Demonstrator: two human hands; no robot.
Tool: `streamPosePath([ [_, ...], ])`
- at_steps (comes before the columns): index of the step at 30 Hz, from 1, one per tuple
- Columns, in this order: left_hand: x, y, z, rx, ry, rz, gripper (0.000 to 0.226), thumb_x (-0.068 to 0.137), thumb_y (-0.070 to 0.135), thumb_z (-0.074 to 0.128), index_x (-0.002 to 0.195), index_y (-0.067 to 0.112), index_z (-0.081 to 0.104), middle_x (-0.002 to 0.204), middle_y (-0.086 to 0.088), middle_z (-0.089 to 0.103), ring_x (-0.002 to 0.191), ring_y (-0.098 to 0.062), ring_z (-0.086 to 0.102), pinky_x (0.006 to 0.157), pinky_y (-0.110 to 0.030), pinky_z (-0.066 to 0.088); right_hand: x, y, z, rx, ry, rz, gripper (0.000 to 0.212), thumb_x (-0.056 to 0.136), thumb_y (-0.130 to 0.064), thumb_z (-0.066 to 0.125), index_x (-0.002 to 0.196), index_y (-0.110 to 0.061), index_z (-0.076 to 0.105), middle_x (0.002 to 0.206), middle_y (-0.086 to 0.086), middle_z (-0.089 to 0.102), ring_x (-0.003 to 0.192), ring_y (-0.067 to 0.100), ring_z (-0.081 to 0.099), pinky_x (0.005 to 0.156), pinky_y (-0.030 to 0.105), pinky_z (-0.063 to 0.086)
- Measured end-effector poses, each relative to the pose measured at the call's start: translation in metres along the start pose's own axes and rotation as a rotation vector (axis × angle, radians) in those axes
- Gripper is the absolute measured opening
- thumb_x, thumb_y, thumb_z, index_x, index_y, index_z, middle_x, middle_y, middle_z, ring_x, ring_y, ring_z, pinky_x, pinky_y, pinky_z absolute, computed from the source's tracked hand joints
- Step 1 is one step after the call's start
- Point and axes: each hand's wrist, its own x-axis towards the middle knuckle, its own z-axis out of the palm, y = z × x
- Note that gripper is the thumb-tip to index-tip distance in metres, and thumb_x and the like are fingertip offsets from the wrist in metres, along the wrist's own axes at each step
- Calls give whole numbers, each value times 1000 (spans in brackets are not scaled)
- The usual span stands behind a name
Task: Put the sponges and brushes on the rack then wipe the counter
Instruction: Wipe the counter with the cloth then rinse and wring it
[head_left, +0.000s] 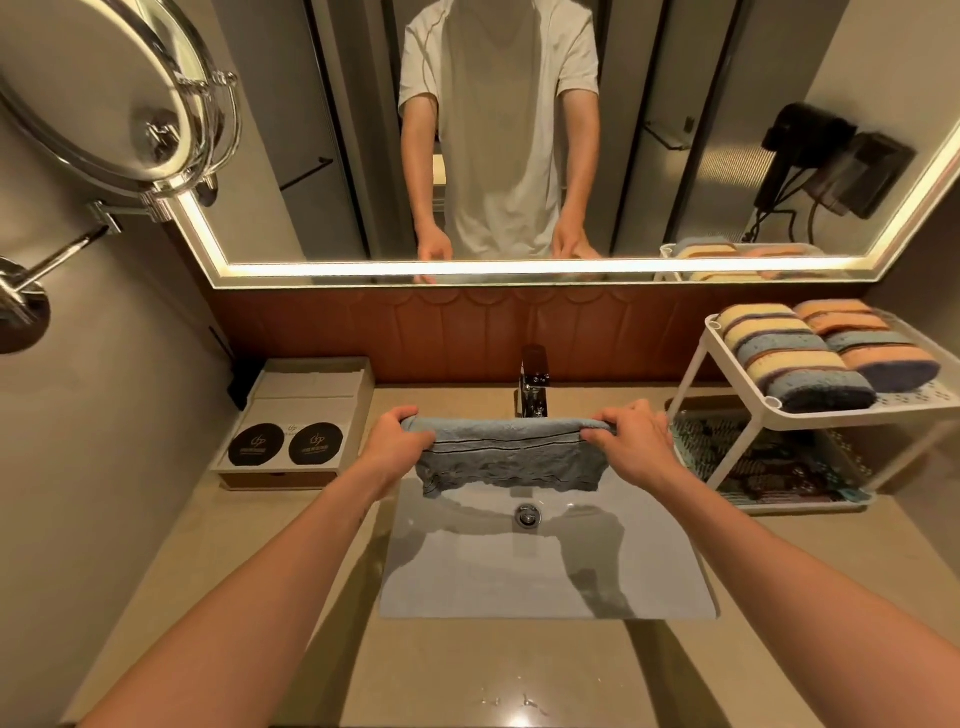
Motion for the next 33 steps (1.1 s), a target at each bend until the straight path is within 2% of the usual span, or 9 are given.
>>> streamPosePath([
  [3,4,-6,-3,232,1,131,37,96,9,66,132,6,61,125,-10,62,114,-24,59,94,-32,47,-2,3,-1,5,57,-20,15,95,-46,63,100,-35,72,119,2,43,121,30,32,99,41,29],
  [6,6,-10,-5,472,150,226,17,99,17,62,110,11,74,113,-6,56,111,-27,54,95,-38,44,-2,5,-2,-33,132,-121,10,91,-44,69,95,-38,75,138,-5,44,134,24,27,106,43,23],
  [10,-1,-5,-6,598,403,282,15,101,22,59,104,22,73,110,-1,40,97,-22,47,82,-37,45,-12,-4,-9,175,35,-305,8,93,-28,70,95,-28,77,97,-10,70,100,18,59,82,34,44],
  [13,7,4,-6,288,341,140,18,104,15,53,105,19,71,119,-5,40,90,-24,55,76,-34,47,-20,-13,-8,271,-103,-351,15,97,-24,64,100,-30,78,88,-14,72,84,2,60,66,23,44],
  [17,12,9,0,13,223,193,28,103,6,50,91,22,69,121,-4,38,105,-22,56,97,-35,52,-20,-23,-1,313,-129,-404,24,100,-23,60,117,-34,74,109,-21,70,100,-5,59,77,16,47],
  [21,2,23,12,-36,25,315,35,100,-5,45,93,19,70,113,4,59,108,-13,61,97,-28,55,-18,-32,2,161,-187,-530,23,100,-18,59,114,-30,74,106,-20,65,97,-10,55,81,14,43],
  [23,-7,34,19,-66,-93,345,35,100,-9,43,96,15,69,110,6,64,107,-12,63,92,-22,54,-16,-37,4,119,-204,-595,20,100,-14,58,106,-26,73,104,-14,64,99,0,56,86,25,47],
  [25,-11,41,25,-47,-216,361,34,99,-7,44,98,14,70,118,0,66,112,-14,63,95,-26,53,-14,-43,5,87,-228,-624,18,100,-13,56,104,-24,70,105,-12,64,101,9,57,91,33,49],
  [33,-24,49,44,-116,-478,250,30,100,-3,50,115,14,70,120,-9,67,114,-24,64,97,-38,57,-9,-58,-5,-29,-169,-757,20,97,-21,64,113,-32,69,100,-12,55,91,8,52,77,27,44],
])
